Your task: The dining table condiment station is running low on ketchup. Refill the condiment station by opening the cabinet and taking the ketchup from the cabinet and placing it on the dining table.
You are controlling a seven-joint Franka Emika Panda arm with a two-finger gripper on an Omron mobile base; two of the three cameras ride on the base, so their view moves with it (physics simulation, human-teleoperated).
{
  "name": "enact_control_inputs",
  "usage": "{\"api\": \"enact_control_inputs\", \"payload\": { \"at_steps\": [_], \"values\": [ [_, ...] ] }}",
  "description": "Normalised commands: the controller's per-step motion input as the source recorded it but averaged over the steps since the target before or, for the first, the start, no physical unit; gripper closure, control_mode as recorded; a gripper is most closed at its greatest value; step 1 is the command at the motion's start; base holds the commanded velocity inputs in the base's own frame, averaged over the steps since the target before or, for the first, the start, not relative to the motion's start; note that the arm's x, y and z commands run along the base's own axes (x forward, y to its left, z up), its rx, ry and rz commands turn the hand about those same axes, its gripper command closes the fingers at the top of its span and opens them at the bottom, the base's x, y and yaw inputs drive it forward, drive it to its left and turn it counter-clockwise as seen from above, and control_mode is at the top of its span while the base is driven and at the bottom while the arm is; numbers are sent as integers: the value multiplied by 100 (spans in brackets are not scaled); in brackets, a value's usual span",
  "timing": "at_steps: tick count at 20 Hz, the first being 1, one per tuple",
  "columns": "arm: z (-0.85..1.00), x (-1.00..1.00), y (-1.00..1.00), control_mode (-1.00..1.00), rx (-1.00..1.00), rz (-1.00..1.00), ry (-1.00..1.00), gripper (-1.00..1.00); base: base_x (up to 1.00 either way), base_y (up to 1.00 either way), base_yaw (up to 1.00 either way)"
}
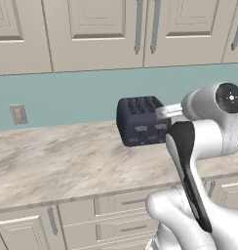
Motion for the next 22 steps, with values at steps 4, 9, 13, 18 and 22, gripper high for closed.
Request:
{"api": "enact_control_inputs", "payload": {
  "at_steps": [4, 9, 13, 18, 22],
  "values": [
    [84, 8, 0, -100, 4, 16, -54, -100, 0, 0, 0],
    [85, 29, 0, -100, 8, 19, -42, -100, 0, 0, 0],
    [29, 47, 0, -100, 7, 8, -34, -100, 0, 0, 0],
    [0, 22, -3, -100, 2, -2, 1, -100, 0, 0, 0],
    [48, 1, 0, -100, 0, 0, -22, -100, 0, 0, 0]
  ]
}}
